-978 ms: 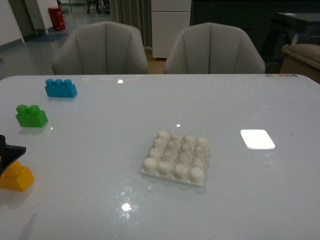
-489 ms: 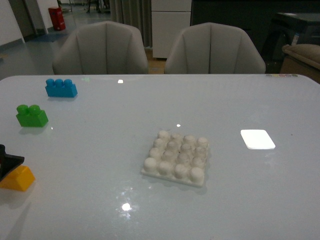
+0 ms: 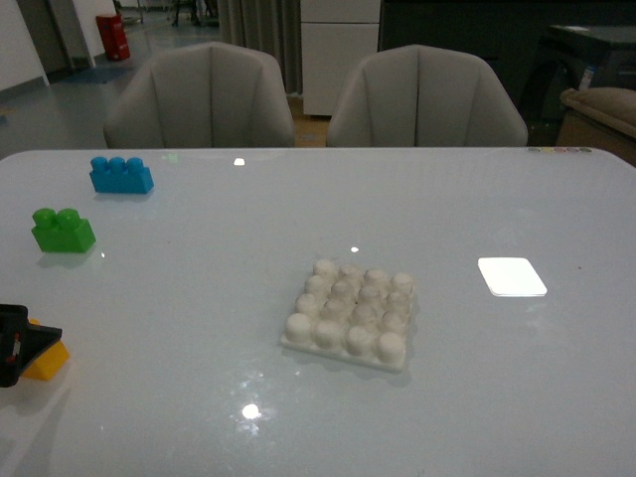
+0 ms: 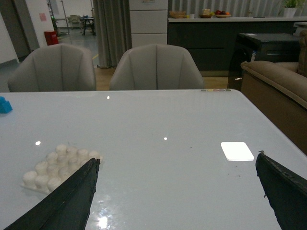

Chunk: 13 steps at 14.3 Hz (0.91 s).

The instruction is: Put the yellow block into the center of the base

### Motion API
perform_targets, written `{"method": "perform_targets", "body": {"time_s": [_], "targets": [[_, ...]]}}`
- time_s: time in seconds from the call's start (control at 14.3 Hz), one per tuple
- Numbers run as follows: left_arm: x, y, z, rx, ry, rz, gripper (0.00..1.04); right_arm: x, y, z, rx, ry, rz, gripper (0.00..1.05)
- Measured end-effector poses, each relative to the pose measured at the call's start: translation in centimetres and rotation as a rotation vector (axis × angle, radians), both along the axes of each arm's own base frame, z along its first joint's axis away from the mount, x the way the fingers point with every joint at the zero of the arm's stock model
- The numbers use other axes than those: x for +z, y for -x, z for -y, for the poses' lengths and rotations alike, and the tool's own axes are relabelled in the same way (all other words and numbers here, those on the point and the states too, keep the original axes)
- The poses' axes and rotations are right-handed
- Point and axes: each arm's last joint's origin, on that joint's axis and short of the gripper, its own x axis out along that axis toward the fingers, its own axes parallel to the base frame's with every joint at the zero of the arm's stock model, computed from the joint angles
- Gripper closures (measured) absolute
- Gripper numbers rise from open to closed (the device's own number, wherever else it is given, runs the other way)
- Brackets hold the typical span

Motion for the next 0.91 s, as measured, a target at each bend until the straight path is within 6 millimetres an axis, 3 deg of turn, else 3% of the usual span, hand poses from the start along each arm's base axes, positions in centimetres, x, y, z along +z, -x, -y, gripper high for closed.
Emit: {"method": "perform_targets", "body": {"time_s": [0.07,0.28,0.63,0.84,0.91], "targets": [[-0.1,0.0,0.0,0.004,-0.002,-0.001,0.07,0.0,0.0,0.0,0.0,0.0,0.0,0.06],[0.1,-0.2,-0.1,0.011,-0.019,0.031,0.43,0.0,0.0,0.0,0.0,0.0,0.0,0.06],[1.5,0.9,1.3,-0.002,-0.009,0.056,0.45,0.0,0.0,0.0,0.0,0.0,0.0,0.06],[4.2,1.4,4.5,-0.051,-0.005,0.141,0.46,0.0,0.0,0.0,0.0,0.0,0.0,0.06],[4.7,1.6,6.4,-0.085,-0.001,0.158,0.46,0.0,0.0,0.0,0.0,0.0,0.0,0.06]]}}
